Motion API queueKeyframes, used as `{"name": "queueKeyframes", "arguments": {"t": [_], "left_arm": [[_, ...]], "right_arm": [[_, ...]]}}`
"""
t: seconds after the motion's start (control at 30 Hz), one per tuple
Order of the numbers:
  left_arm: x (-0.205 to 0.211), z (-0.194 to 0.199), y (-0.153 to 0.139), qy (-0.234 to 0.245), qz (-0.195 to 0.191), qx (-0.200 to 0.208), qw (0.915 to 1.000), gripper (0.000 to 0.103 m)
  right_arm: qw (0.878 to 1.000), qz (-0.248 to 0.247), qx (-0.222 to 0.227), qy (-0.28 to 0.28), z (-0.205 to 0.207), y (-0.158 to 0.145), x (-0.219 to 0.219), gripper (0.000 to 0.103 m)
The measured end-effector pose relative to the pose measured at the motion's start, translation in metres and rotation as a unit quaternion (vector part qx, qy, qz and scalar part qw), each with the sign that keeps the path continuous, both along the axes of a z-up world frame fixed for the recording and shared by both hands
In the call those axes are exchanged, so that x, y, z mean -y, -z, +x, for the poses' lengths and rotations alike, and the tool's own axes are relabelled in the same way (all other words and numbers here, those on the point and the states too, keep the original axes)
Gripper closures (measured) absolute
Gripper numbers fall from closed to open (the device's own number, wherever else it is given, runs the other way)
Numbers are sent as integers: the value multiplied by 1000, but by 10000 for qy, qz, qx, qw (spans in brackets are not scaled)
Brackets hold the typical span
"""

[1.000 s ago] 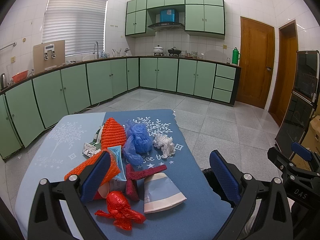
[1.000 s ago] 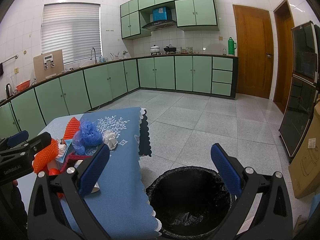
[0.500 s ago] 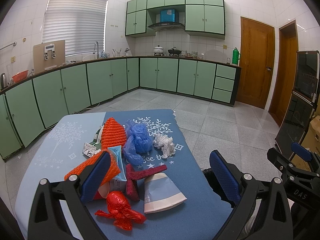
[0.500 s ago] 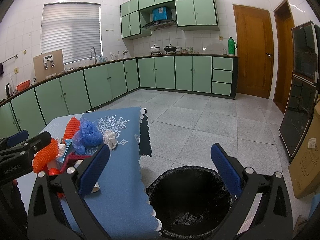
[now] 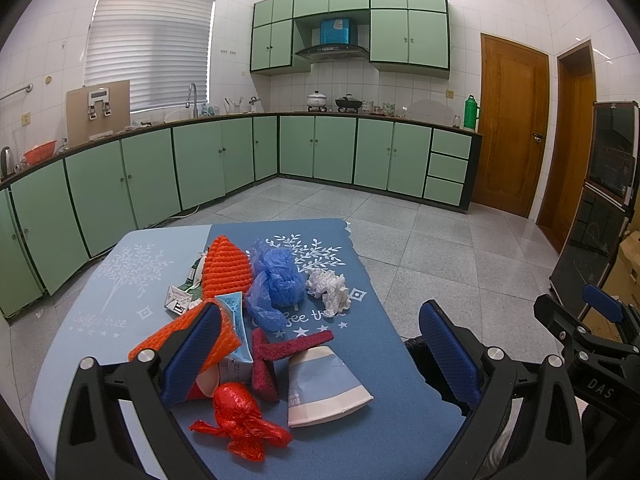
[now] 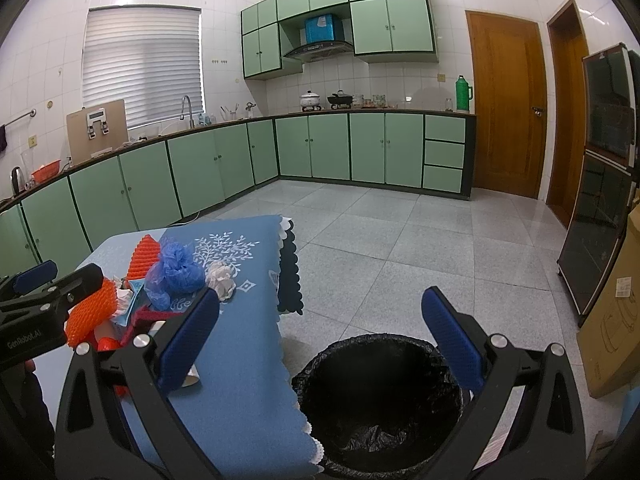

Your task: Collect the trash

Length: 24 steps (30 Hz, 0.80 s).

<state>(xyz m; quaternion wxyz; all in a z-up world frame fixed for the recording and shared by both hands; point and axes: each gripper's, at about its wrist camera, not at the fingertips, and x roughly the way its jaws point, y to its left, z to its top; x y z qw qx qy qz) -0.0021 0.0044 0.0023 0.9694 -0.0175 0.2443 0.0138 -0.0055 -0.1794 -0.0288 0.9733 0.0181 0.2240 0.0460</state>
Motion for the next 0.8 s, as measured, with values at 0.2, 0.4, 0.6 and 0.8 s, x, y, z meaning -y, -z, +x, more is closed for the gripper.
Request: {"name": "queueKeyframes", "arguments": {"t": [0.2,0.4,0.6,0.8], "left_arm": [[0,0,0,0,-3,1,10000,6],[0,0,0,3,-5,0,10000,6],[0,0,0,2,-8,-1,10000,6],[-2,1,0,-14,-33,-17,10000,6]], "right_arm": [[10000,-4,1,-3,0,0,0,5],[10000,-4,2,3,-1,-1,0,5],[10000,-3,5,-4,-1,-1,0,5],[10000,6,-18,-22,2,-1,-4,5]]}}
